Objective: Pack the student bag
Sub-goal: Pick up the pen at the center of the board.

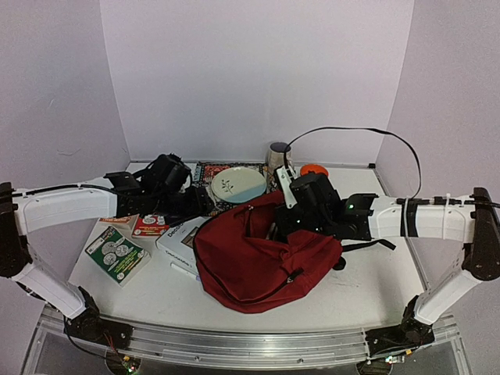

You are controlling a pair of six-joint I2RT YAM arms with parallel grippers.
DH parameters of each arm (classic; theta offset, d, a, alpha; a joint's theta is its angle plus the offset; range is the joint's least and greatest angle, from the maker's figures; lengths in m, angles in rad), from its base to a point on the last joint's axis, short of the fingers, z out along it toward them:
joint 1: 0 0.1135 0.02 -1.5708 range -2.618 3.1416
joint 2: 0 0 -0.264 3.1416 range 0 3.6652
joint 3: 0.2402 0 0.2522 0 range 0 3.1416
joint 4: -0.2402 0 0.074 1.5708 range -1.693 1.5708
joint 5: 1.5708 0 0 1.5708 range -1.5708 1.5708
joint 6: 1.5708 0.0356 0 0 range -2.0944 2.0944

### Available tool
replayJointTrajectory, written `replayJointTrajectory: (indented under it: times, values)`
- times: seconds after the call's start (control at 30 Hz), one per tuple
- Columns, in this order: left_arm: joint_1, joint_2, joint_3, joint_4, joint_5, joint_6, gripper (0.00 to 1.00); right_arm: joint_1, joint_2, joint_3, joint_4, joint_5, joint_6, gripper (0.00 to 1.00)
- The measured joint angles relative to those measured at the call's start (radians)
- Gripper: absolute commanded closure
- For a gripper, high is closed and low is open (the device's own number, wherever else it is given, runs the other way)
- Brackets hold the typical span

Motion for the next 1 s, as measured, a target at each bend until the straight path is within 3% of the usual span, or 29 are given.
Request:
replayJointTrajectory:
  times: [0.57, 0.8, 1.0]
  values:
    - [0.012, -0.133, -0.287, -0.160, -0.002, -0.212, 0.33, -0.002, -0.026, -0.021, -0.023, 0.056, -0.030, 1.00]
    - [0.012, -0.041, -0.292, -0.159, 0.011, -0.243, 0.43, -0.002, -0.033, -0.041, -0.012, 0.055, -0.045, 1.00]
    - [0.012, 0.082, -0.276, -0.158, 0.013, -0.241, 0.44, -0.002, -0.042, -0.053, -0.002, 0.055, -0.047, 1.00]
